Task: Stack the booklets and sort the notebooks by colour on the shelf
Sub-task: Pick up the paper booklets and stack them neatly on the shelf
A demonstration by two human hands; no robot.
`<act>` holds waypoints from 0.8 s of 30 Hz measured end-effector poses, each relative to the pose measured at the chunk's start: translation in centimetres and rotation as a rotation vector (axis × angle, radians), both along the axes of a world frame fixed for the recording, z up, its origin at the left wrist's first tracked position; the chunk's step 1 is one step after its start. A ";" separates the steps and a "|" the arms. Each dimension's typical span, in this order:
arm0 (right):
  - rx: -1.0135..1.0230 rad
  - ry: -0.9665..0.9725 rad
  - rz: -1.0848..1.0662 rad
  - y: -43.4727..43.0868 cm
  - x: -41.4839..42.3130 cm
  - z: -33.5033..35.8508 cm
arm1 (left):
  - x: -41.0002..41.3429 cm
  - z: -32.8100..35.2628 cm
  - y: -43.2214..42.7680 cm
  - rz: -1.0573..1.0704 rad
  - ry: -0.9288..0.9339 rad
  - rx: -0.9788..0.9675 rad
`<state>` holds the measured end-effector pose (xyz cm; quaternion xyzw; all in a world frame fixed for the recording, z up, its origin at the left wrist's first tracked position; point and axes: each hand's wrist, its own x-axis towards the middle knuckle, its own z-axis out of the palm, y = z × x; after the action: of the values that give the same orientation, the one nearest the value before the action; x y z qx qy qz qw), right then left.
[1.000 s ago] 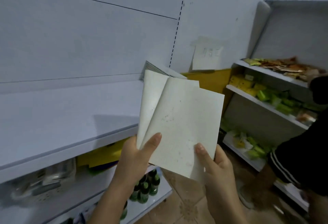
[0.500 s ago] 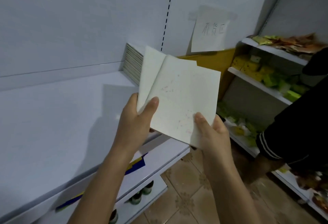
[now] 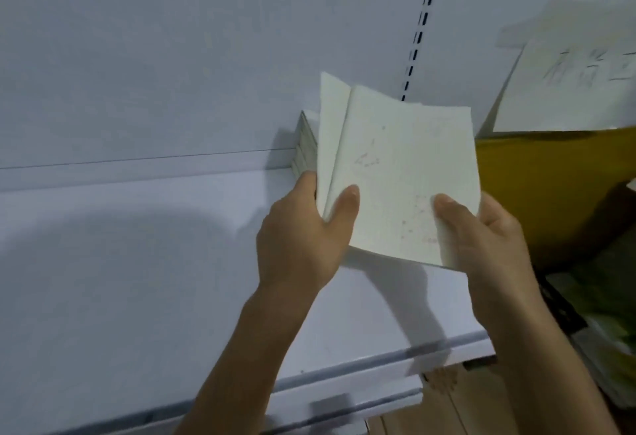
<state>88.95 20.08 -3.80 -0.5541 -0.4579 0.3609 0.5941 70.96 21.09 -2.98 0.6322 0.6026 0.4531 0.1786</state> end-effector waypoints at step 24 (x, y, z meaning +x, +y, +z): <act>-0.321 0.037 0.616 14.9 3.2 -1.4 | 1.9 0.1 8.4 -0.183 -0.723 -0.372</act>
<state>92.10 34.93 -5.18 -0.4697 -0.5302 0.6006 0.3708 72.89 29.48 -2.90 0.4403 0.5140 0.5117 0.5293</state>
